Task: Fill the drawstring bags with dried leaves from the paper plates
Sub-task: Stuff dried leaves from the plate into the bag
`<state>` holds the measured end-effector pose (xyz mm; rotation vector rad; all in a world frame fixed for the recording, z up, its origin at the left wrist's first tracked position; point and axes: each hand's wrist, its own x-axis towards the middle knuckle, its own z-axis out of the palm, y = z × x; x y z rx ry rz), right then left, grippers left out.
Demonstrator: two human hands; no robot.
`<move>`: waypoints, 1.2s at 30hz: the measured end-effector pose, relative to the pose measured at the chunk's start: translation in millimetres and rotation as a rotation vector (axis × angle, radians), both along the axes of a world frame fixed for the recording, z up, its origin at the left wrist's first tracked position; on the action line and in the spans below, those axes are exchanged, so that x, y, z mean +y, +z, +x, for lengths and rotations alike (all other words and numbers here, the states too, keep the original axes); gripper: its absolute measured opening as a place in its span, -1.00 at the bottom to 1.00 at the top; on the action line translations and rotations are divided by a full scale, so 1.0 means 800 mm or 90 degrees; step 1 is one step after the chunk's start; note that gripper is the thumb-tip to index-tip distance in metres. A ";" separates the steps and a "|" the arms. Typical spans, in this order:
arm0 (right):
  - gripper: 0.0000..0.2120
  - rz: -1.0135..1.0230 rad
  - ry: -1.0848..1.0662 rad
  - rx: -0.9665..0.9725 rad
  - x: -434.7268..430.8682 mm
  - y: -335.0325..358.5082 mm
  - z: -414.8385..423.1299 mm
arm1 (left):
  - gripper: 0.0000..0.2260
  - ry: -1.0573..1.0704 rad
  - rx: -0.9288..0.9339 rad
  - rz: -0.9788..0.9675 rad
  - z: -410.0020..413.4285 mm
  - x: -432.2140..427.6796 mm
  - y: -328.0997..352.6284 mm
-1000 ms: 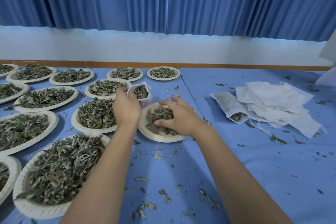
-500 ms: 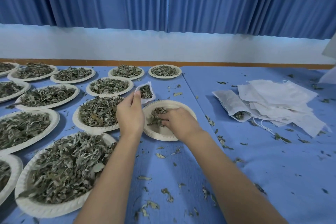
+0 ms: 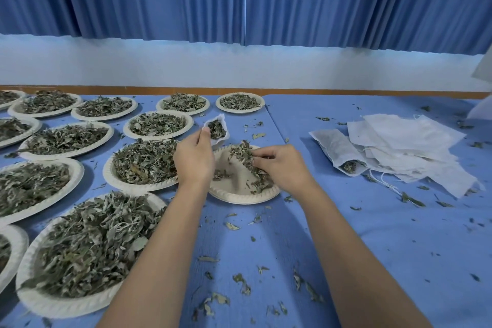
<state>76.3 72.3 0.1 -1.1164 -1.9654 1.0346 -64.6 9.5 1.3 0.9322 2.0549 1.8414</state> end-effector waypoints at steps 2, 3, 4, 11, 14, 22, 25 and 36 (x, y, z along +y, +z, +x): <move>-0.81 -0.055 0.044 0.023 0.003 0.004 0.007 | -0.56 -0.002 0.043 -0.025 0.004 0.003 0.002; -0.83 -0.083 0.075 0.039 0.003 0.006 0.009 | -0.70 -0.004 0.074 -0.034 0.005 0.004 0.003; -0.86 -0.110 0.107 0.060 0.003 0.008 0.011 | -0.62 -0.005 0.097 -0.043 0.008 0.005 0.003; -0.81 -0.160 0.184 0.147 0.004 0.026 0.016 | -0.74 -0.018 0.263 -0.109 0.010 0.002 0.001; -0.83 -0.134 0.151 0.096 0.004 0.022 0.007 | -0.69 0.029 0.257 -0.127 0.014 0.001 -0.004; -0.81 -0.001 -0.006 0.022 0.000 0.008 -0.010 | -0.82 -0.021 0.339 -0.023 0.014 -0.002 -0.011; -0.79 0.088 -0.030 -0.012 -0.006 0.009 -0.014 | -0.90 -0.048 0.244 0.013 0.020 -0.004 -0.009; -0.75 0.258 -0.049 -0.196 -0.018 0.013 -0.020 | -0.86 -0.226 -0.134 0.032 0.026 -0.004 -0.010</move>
